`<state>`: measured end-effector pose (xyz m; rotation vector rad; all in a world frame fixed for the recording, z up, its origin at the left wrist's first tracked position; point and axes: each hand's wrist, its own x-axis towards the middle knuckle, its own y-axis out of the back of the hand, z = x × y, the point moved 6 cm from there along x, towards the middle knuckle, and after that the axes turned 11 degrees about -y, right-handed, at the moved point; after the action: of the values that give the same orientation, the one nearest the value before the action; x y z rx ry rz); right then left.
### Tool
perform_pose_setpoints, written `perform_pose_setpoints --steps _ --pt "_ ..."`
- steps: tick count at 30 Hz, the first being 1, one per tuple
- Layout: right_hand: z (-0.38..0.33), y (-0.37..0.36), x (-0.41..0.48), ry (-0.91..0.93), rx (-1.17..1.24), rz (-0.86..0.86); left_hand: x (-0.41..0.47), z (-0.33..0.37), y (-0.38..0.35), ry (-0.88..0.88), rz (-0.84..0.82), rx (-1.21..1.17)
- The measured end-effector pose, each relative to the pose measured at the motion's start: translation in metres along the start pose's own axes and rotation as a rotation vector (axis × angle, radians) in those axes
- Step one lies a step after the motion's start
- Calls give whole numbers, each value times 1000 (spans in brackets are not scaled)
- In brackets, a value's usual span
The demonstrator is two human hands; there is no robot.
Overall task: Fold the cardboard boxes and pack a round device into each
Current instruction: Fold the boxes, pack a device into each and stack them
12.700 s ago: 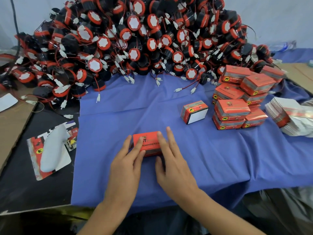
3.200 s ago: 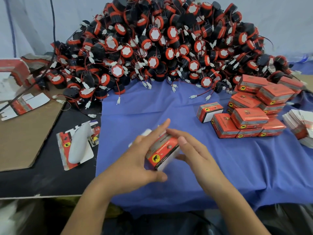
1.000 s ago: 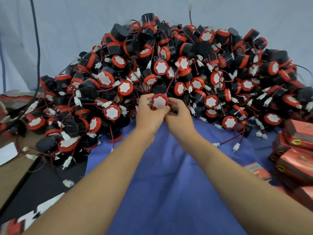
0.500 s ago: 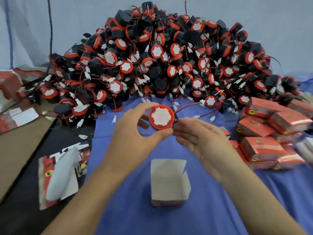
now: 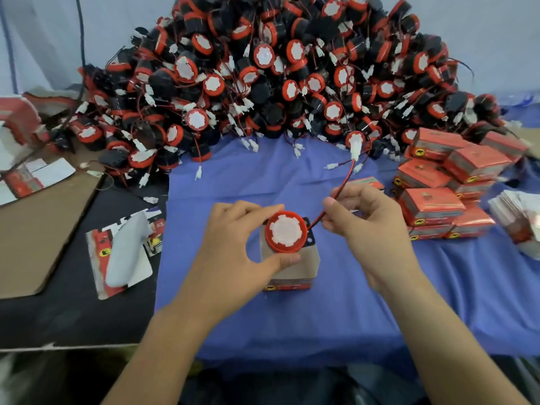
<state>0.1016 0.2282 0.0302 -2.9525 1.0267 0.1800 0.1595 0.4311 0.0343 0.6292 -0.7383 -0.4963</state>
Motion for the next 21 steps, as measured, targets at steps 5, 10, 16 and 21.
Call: perform_pose_setpoints --steps 5,10,16,21 --pt "-5 -8 -5 156 -432 37 -2 -3 -4 -49 -84 112" --pt "-1 -23 -15 266 -667 37 -1 -6 -12 -103 -180 273" --pt "2 -27 -17 374 -716 -35 2 -10 -24 -102 -310 368" --pt "8 -26 -19 442 -810 -59 -2 -12 -34 -102 -357 443"
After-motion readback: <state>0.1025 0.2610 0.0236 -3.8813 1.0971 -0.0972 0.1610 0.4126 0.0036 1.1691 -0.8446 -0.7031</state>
